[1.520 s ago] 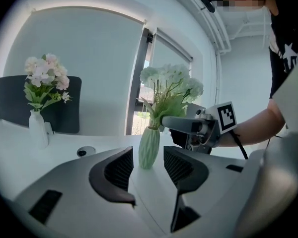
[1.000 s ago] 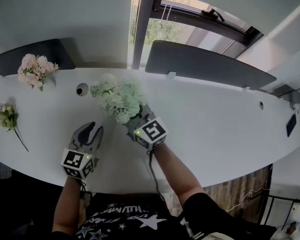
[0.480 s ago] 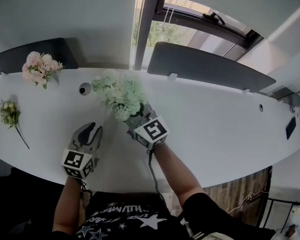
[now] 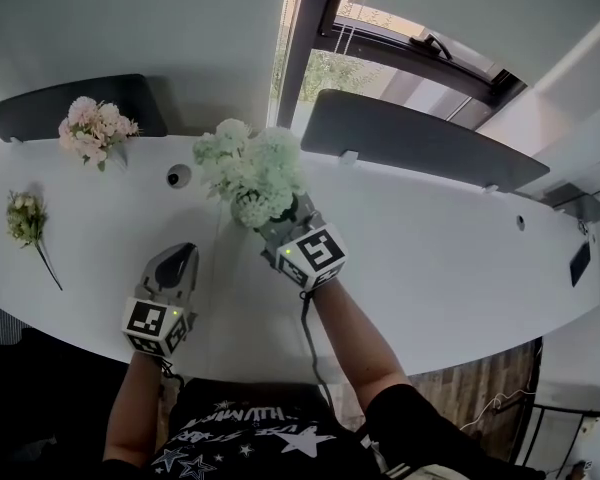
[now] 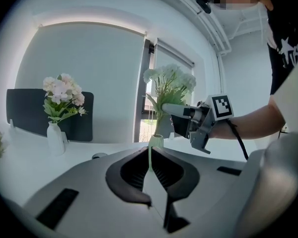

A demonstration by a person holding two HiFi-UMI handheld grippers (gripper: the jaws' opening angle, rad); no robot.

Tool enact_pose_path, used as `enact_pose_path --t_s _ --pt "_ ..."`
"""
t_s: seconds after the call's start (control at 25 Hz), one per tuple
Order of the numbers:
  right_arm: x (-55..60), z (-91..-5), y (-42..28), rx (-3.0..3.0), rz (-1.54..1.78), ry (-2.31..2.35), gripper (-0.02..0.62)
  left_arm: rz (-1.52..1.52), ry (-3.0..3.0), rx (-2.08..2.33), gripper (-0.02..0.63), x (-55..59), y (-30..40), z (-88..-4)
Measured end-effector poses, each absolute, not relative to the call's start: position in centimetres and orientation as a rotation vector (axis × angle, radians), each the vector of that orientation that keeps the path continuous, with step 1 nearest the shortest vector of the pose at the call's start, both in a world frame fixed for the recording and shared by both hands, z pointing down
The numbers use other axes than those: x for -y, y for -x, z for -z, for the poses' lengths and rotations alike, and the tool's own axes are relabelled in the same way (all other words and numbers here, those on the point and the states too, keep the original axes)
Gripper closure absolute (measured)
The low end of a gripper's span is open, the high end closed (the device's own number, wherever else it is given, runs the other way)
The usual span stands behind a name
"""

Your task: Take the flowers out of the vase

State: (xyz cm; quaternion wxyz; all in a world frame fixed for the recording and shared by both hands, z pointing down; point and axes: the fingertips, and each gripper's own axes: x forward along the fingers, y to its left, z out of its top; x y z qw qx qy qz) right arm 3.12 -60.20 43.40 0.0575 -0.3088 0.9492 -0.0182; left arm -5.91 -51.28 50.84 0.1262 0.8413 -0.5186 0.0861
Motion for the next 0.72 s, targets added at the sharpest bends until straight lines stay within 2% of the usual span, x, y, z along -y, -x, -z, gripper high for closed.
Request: enact_pose_path --t_s 0.72 --pt "56.3 -36.1 -3.8 -2.827 -0.123 1.022 0.454 -0.148 -2.537 1.529 0.593 47.8 7.0 -46.3"
